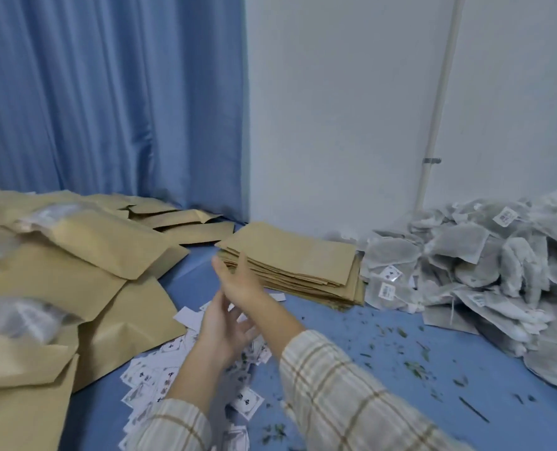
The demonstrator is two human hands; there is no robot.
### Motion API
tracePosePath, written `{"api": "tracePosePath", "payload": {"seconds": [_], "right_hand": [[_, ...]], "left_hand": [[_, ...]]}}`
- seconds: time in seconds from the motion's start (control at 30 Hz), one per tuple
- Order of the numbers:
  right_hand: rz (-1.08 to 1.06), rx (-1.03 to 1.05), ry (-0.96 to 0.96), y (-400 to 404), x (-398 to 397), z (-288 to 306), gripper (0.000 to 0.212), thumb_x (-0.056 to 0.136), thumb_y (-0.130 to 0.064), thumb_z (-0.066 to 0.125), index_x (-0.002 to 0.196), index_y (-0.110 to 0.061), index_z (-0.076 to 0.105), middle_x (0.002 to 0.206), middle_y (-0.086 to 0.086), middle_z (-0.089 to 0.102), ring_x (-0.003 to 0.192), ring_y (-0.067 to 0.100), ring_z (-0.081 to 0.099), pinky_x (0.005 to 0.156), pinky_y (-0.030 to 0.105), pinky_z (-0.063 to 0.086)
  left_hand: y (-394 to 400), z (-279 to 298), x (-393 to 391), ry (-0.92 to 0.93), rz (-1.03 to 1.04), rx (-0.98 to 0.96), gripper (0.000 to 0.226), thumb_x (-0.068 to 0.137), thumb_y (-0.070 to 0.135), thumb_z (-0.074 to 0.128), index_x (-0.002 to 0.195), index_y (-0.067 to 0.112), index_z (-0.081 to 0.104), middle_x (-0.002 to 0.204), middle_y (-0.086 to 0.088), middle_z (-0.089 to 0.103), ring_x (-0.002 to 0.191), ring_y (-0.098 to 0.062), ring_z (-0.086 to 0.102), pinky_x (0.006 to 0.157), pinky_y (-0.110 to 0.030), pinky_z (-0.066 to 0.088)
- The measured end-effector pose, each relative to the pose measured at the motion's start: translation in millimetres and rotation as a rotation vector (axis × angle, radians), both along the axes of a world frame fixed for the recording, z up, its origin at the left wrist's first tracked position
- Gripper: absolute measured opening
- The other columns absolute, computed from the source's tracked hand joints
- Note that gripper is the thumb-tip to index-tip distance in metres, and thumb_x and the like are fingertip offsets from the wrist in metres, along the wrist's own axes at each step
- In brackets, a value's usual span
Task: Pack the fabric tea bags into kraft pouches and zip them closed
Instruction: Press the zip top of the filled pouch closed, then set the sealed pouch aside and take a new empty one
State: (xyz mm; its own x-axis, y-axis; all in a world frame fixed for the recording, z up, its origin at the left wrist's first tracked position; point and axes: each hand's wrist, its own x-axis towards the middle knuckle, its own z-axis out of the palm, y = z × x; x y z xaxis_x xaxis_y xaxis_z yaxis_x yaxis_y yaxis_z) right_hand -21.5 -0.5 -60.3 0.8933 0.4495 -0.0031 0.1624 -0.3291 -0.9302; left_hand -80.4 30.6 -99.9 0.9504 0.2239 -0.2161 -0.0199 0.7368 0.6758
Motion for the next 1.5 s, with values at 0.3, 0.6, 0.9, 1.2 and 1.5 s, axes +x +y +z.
{"api": "tracePosePath", "payload": {"seconds": [0.3, 0.6, 0.9, 1.2, 1.5], "right_hand": [[-0.244, -0.419, -0.439, -66, 79, -60, 0.039, 0.096, -0.028, 0.041, 0.128, -0.009, 0.048, 0.13, 0.01, 0.053, 0.121, 0.026, 0.046, 0.096, 0.031, 0.037], [-0.274, -0.99, -0.583, -114, 146, -83, 0.062, 0.098, -0.041, 0.03, 0.149, -0.012, 0.009, 0.156, 0.006, 0.012, 0.144, 0.023, 0.008, 0.117, 0.038, 0.006], [-0.453, -0.566, -1.329, -150, 107, -92, 0.017, 0.059, -0.017, 0.087, 0.061, -0.018, 0.069, 0.049, -0.003, 0.058, 0.048, 0.02, 0.057, 0.045, 0.022, 0.045], [-0.411, -0.142, -1.574, -189, 49, -77, 0.006, 0.075, -0.006, 0.072, 0.079, -0.009, 0.076, 0.074, -0.001, 0.072, 0.064, 0.014, 0.068, 0.059, 0.023, 0.055], [-0.129, -0.336, -0.865, -224, -25, -75, 0.022, 0.09, -0.041, 0.054, 0.098, -0.029, 0.071, 0.09, -0.008, 0.07, 0.085, 0.011, 0.064, 0.071, 0.026, 0.052]], "left_hand": [[-42, -24, 65, 0.083, -0.074, -0.049, 0.026, 0.098, 0.028, 0.045, 0.11, 0.006, 0.051, 0.077, -0.016, 0.065, 0.059, -0.028, 0.065, 0.051, -0.035, 0.057], [-42, -39, 104, 0.103, -0.026, -0.07, 0.052, 0.095, 0.026, 0.053, 0.136, 0.0, 0.035, 0.128, -0.021, 0.052, 0.094, -0.04, 0.06, 0.075, -0.042, 0.051], [-63, -41, 103, 0.153, -0.042, -0.034, 0.041, 0.09, 0.022, 0.06, 0.123, 0.002, 0.046, 0.121, -0.022, 0.05, 0.1, -0.039, 0.057, 0.093, -0.043, 0.047], [-86, -14, 66, -0.011, -0.069, -0.093, 0.025, 0.089, 0.026, 0.061, 0.108, 0.01, 0.057, 0.111, -0.021, 0.062, 0.096, -0.041, 0.064, 0.087, -0.049, 0.051], [-123, 4, 17, 0.136, 0.342, 0.926, 0.026, 0.096, 0.009, 0.042, 0.114, -0.004, 0.056, 0.113, -0.022, 0.061, 0.102, -0.035, 0.058, 0.084, -0.039, 0.048]]}}
